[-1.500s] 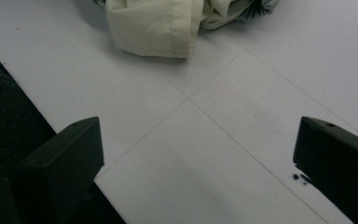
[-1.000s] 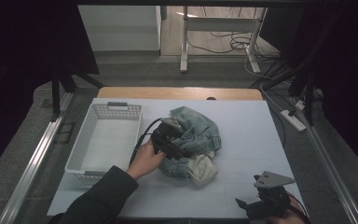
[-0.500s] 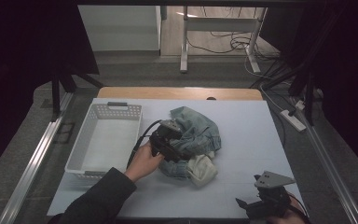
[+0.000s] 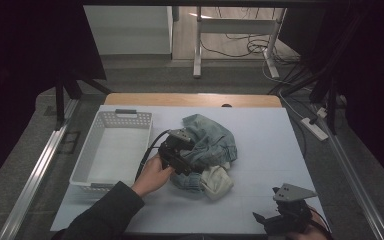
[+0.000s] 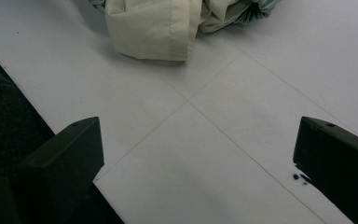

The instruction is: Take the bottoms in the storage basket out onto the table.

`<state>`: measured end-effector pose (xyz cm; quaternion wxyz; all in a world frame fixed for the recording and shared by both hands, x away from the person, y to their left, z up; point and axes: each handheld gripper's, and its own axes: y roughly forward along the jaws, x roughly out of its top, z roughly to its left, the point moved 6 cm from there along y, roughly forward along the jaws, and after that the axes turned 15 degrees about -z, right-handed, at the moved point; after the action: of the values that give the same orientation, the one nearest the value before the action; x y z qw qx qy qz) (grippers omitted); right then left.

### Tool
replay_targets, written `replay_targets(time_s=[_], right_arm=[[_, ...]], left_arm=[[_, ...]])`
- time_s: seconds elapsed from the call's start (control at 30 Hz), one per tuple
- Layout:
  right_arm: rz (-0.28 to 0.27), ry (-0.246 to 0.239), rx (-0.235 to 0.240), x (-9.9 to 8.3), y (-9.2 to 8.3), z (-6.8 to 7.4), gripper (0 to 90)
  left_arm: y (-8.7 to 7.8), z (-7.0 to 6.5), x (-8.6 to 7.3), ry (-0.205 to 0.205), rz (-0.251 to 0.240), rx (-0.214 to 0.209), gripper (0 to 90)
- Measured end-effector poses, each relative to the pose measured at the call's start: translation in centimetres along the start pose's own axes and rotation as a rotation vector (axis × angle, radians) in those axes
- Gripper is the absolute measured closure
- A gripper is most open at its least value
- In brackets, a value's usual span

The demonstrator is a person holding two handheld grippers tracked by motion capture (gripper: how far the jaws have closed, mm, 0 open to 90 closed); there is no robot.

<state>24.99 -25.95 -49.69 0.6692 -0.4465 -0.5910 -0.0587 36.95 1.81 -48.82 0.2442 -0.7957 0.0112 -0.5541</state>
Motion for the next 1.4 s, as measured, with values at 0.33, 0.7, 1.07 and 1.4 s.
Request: replay_targets(time_s=[0.33, 0.7, 1.07, 1.4], right_arm=[[-0.001, -0.001, 0.001, 0.0, 0.0, 0.0, 1.9], [-0.001, -0.003, 0.001, 0.0, 0.0, 0.0, 1.8], [-0.003, -0.002, 0.002, 0.0, 0.0, 0.0, 1.9], [-0.003, -0.004, 0.001, 0.0, 0.0, 0.0, 1.8]], left_arm=[[-0.3, -0.5, -0.1, 0.000, 0.000, 0.014, 0.0], [-1.0, -0.9, -0.2, -0.053, -0.027, -0.011, 0.0], [-2.4, -1.2, -0.3, -0.067, -0.064, -0.003, 0.0], [-3.1, -1.7, -0.3, -0.065, -0.083, 0.005, 0.0]])
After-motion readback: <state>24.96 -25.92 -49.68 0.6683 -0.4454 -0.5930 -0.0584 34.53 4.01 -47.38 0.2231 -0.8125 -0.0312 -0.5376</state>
